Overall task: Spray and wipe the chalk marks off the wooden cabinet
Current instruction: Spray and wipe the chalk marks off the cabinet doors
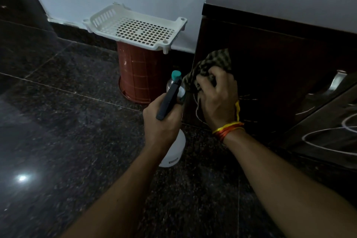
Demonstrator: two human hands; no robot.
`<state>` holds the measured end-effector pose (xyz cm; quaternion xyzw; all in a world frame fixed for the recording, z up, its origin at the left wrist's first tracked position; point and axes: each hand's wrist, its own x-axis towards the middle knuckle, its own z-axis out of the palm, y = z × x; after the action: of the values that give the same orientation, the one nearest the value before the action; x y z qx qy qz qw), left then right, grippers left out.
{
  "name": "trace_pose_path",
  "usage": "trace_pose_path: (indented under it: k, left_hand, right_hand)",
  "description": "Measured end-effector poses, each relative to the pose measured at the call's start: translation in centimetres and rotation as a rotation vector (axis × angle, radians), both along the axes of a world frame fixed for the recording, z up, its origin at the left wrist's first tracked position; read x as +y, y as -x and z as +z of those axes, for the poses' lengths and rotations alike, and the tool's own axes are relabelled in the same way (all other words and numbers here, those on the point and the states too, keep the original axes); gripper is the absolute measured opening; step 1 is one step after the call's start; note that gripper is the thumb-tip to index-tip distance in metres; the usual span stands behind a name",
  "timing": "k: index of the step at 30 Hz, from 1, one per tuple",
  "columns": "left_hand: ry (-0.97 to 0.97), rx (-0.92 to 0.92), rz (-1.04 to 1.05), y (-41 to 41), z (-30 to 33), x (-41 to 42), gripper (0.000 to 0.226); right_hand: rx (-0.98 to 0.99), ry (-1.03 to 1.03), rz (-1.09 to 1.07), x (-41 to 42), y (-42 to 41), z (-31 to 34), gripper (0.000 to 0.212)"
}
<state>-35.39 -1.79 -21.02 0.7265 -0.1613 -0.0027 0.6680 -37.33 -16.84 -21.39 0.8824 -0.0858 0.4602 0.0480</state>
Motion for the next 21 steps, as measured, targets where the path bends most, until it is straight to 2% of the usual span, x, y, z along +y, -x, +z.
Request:
trace_pose_path:
  k: [3, 6, 10, 13, 18, 21]
  left_hand:
    - [0.017, 0.019, 0.003, 0.0, -0.1, 0.2, 0.026]
    - [0.012, -0.002, 0.002, -0.1, -0.3, 0.2, 0.023]
    - [0.006, -0.005, -0.007, -0.3, -0.9, 0.0, 0.024]
    - [0.003, 0.014, -0.009, -0.2, -1.2, -0.3, 0.026]
    - [0.010, 0.035, -0.012, -0.2, -1.8, -0.1, 0.024]
    - [0.012, 0.025, -0.008, -0.3, -2.1, -0.1, 0.022]
  right_hand:
    - [0.113, -0.014, 0.012, 0.0, 0.7, -2.8, 0.020]
    - [0.148, -0.032, 0.018, 0.2, 0.8, -2.5, 0.019]
    - [0.026, -0.033, 0.003, 0.3, -0.2, -0.1, 0.020]
    - [-0.009, 0.024, 0.003, -0.1, -0.5, -1.3, 0.020]
    - [0.166, 0.062, 0.055, -0.9, 0.4, -6.5, 0.023]
    - [0.198, 0.038, 0.065, -0.8, 0.3, -6.6, 0.020]
